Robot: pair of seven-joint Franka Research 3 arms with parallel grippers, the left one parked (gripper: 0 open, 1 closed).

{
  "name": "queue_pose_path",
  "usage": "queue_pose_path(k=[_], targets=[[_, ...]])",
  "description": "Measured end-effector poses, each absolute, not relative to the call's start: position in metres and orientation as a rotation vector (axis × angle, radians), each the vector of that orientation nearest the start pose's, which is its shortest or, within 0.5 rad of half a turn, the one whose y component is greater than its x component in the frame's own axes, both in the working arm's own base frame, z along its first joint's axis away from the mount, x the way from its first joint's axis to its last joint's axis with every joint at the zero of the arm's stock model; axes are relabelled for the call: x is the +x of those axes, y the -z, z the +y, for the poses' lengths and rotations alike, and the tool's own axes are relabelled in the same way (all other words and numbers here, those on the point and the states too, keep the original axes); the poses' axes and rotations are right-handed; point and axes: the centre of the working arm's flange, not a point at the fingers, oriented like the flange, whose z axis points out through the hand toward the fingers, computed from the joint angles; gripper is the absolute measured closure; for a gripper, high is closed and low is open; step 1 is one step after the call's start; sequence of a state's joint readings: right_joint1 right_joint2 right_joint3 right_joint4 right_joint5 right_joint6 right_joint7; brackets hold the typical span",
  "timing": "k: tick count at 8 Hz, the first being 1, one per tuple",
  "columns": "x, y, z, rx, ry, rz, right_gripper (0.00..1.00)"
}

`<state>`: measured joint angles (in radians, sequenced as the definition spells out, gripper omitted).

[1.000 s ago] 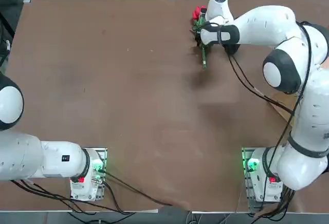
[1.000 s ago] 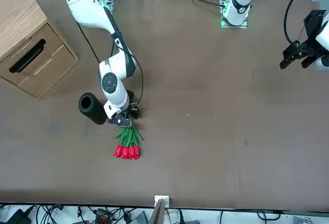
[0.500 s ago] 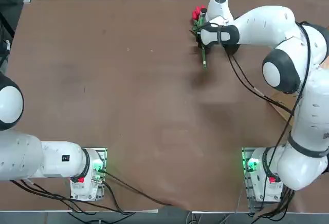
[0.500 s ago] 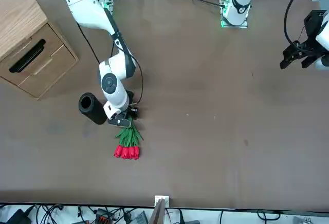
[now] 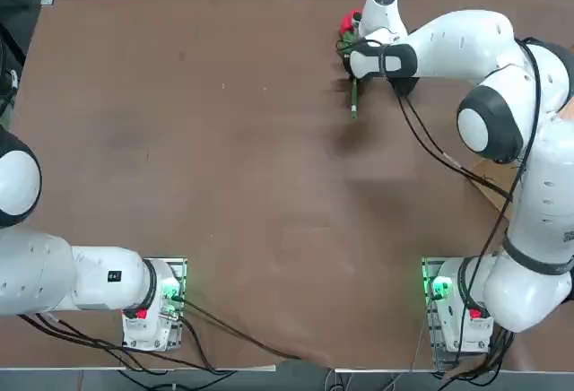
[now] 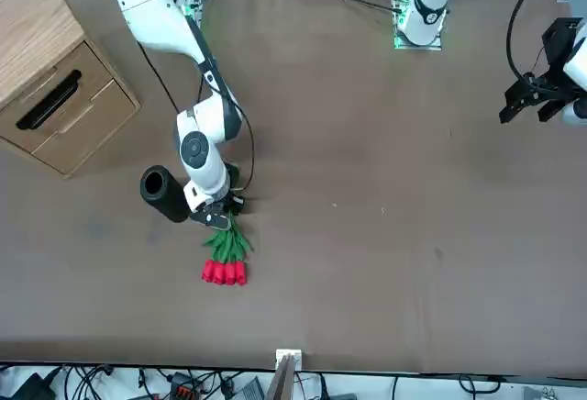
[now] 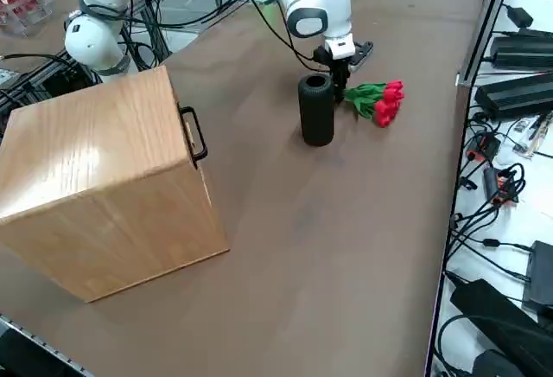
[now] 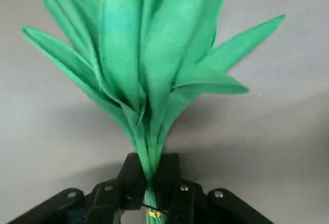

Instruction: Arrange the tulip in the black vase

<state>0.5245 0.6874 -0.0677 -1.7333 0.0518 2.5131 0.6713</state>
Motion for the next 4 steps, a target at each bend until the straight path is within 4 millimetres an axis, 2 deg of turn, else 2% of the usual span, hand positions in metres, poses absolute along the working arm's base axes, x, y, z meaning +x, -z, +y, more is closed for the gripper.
queue_pose_path(k=[2,4], targets=[[0.607,-0.196,0.305,-3.068,0.160,0.425,0.86],[0.615,-0.213,0.305,-3.079,0.251,0.474,0.86]])
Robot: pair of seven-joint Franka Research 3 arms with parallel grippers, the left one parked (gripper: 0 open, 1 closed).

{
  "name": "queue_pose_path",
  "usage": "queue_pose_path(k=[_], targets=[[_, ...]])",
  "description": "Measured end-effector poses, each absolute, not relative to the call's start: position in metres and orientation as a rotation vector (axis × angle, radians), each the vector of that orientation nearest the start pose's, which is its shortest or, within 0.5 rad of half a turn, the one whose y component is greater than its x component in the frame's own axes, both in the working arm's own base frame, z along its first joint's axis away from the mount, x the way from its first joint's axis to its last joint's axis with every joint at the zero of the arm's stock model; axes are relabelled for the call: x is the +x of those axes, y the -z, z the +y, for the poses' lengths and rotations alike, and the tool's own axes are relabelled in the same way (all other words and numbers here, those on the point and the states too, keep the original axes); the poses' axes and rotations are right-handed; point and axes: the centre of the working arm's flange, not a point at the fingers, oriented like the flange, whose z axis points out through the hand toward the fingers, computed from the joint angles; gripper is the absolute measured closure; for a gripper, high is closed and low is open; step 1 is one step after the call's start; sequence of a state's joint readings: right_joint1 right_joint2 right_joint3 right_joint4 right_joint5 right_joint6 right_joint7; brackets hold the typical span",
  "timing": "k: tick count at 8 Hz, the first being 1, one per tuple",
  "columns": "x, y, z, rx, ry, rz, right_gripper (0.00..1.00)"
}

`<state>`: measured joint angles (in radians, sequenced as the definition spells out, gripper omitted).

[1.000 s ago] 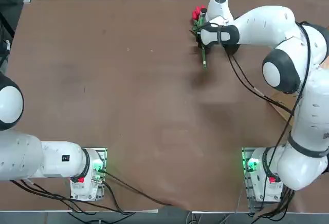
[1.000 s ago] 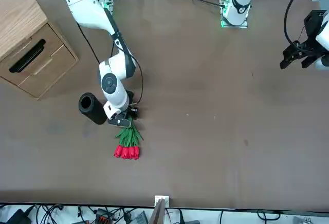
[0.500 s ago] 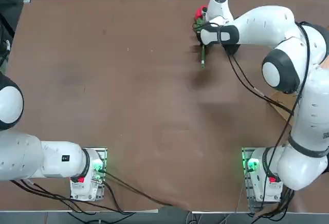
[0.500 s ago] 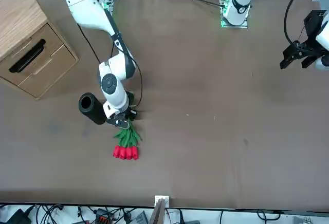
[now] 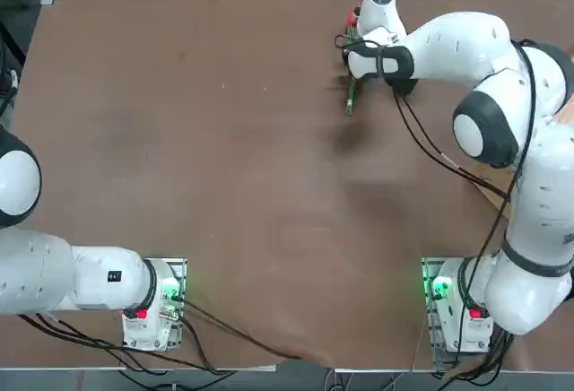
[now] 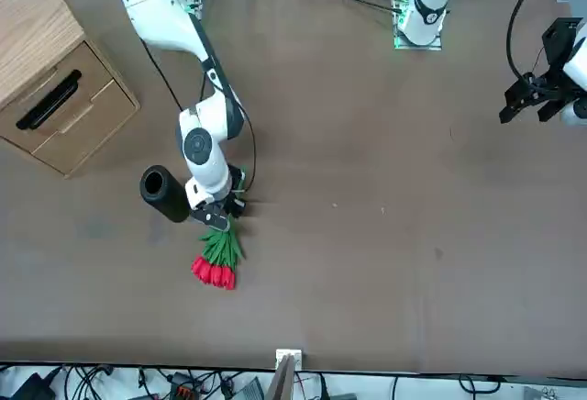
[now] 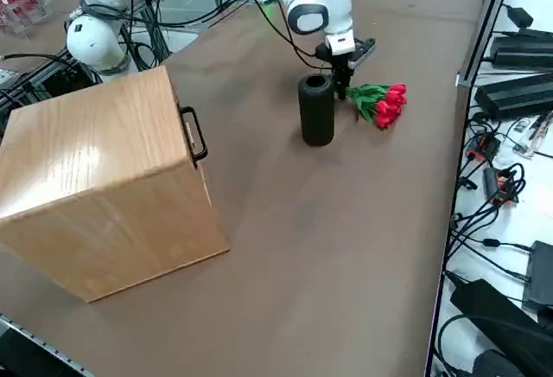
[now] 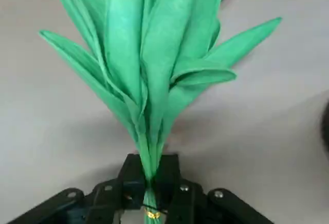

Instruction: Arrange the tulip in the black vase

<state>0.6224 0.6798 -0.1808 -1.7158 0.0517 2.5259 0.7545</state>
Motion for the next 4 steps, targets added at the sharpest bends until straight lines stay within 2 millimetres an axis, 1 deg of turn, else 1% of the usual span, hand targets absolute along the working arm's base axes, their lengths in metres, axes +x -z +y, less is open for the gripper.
queue_pose_path(k=[1,2,3,4], targets=[[0.619,-0.231,0.306,-3.091,0.328,0.485,0.86],[0.620,-0.253,0.307,-3.113,0.394,0.490,0.89],[0.620,-0.277,0.308,-3.150,0.447,0.495,0.89],[0.620,-0.306,0.309,-3.185,0.509,0.503,0.89]])
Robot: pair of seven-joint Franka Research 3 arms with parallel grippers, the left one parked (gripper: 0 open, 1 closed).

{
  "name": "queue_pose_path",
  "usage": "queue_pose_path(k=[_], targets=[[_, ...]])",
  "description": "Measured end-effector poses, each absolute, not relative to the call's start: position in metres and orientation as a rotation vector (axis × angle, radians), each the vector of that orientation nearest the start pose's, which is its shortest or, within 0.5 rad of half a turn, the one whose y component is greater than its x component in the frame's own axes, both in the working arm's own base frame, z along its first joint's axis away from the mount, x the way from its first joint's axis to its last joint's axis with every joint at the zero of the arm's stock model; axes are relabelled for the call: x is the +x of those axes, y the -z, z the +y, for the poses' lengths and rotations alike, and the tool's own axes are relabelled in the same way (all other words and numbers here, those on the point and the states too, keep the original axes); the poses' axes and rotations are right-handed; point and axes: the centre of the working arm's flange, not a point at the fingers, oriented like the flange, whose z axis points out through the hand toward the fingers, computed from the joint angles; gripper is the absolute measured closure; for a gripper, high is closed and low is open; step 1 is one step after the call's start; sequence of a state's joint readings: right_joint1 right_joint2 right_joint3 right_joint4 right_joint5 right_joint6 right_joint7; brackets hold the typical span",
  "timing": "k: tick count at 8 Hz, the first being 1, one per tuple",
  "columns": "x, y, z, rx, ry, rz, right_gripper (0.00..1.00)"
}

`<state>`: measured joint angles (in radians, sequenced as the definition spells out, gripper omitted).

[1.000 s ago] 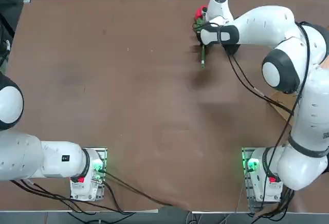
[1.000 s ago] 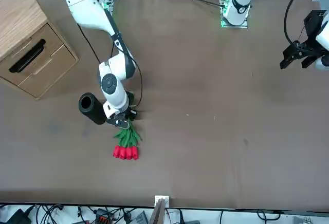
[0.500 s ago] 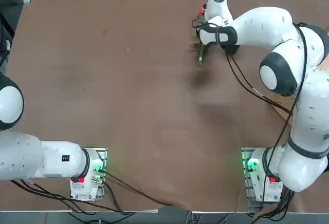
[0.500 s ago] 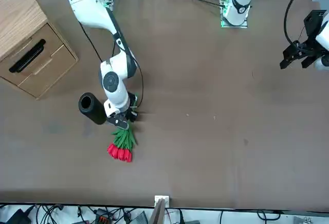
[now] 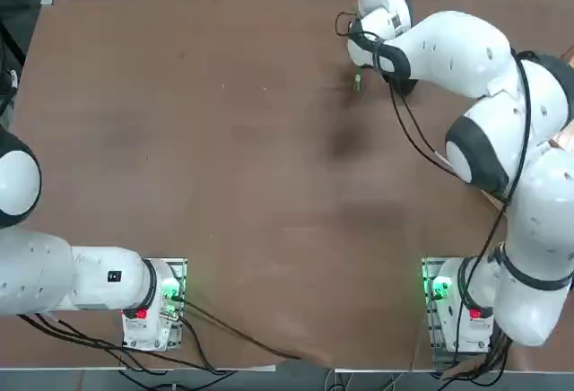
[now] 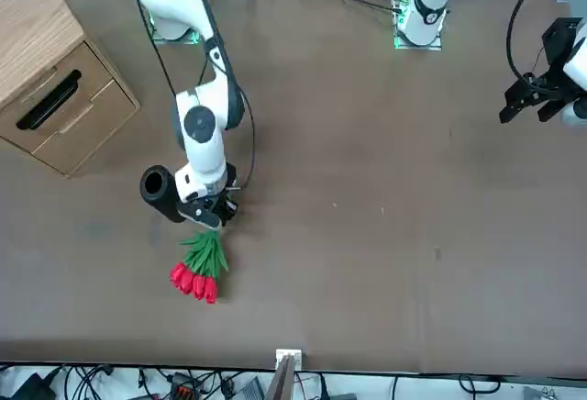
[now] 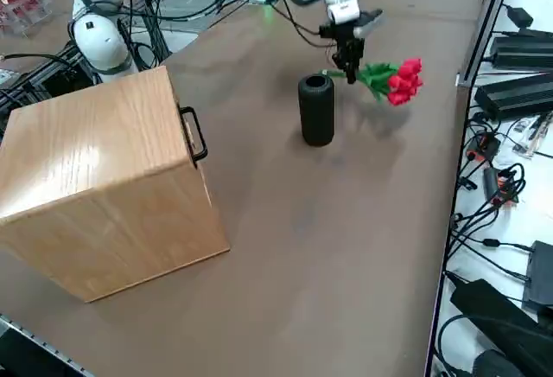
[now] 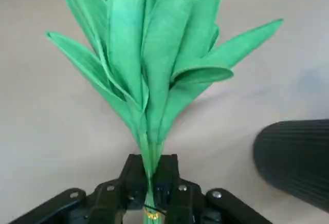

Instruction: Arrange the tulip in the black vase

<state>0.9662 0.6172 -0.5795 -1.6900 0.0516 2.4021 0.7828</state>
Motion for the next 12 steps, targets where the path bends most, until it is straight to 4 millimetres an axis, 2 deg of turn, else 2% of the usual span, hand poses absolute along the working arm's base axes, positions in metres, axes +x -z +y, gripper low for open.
queue_pose_path(k=[2,3,6,7,8,9,12], targets=[[0.622,-0.369,0.309,-3.210,0.659,0.541,0.89],[0.622,-0.394,0.303,-3.236,0.715,0.566,0.89],[0.620,-0.469,0.272,-3.370,0.859,0.682,0.89],[0.619,-0.487,0.260,-3.413,0.899,0.764,0.89],[0.618,-0.499,0.250,-3.393,0.979,0.961,0.89],[0.617,-0.507,0.243,-3.300,1.107,1.202,0.89],[0.615,-0.508,0.235,-3.081,1.387,1.609,0.89]])
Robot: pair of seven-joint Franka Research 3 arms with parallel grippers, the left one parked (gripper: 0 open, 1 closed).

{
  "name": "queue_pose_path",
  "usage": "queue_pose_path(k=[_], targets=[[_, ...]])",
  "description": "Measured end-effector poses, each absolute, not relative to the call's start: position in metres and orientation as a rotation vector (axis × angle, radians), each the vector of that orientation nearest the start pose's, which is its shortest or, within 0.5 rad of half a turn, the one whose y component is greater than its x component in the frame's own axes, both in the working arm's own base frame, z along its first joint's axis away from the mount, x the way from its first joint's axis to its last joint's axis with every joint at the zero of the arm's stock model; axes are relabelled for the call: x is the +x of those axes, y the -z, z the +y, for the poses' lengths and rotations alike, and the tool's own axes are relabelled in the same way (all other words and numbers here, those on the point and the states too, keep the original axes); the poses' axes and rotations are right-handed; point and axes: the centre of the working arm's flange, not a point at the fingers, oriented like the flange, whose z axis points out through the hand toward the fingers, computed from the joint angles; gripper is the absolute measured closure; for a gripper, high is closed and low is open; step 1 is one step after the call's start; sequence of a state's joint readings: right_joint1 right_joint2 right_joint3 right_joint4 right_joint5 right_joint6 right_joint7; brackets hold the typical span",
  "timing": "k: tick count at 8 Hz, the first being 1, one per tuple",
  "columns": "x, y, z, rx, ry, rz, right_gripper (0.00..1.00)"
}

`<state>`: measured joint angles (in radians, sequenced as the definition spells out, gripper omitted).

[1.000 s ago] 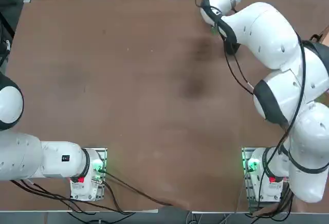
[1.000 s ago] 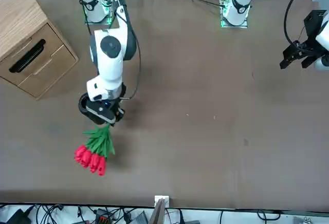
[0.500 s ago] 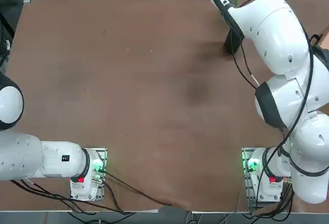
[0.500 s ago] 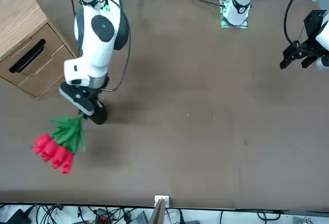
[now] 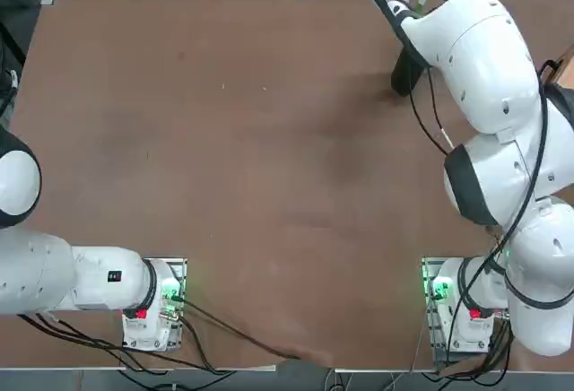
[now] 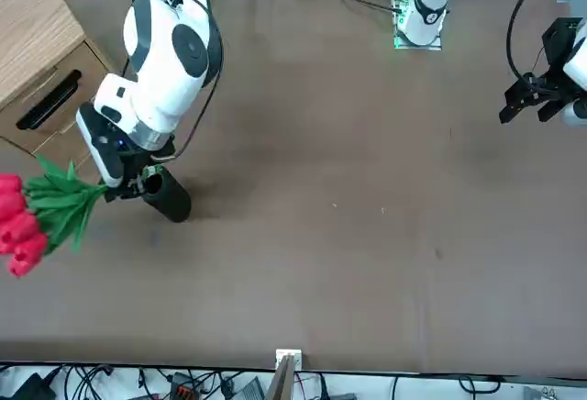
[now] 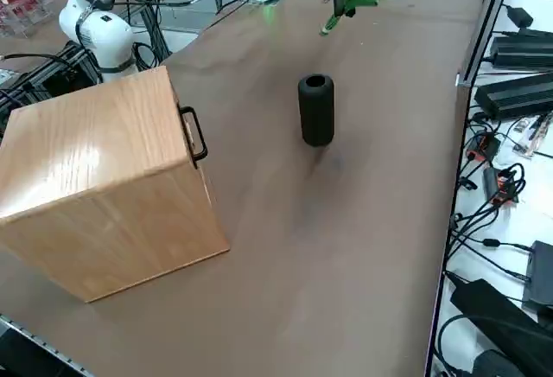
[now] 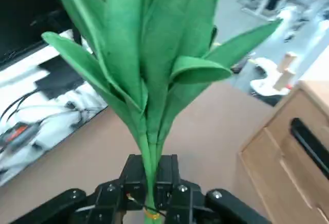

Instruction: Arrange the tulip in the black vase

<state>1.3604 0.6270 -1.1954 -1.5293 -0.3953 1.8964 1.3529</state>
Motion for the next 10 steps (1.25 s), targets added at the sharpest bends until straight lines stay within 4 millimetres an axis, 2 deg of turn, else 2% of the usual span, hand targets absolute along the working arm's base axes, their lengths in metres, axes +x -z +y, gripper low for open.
queue_pose_path(k=[2,7,10], targets=[[0.614,-0.491,0.231,1.908,-0.998,-1.159,0.89],[0.608,-0.413,0.232,1.558,-1.030,-1.193,0.89],[0.606,-0.376,0.240,1.467,-1.077,-1.172,0.89]])
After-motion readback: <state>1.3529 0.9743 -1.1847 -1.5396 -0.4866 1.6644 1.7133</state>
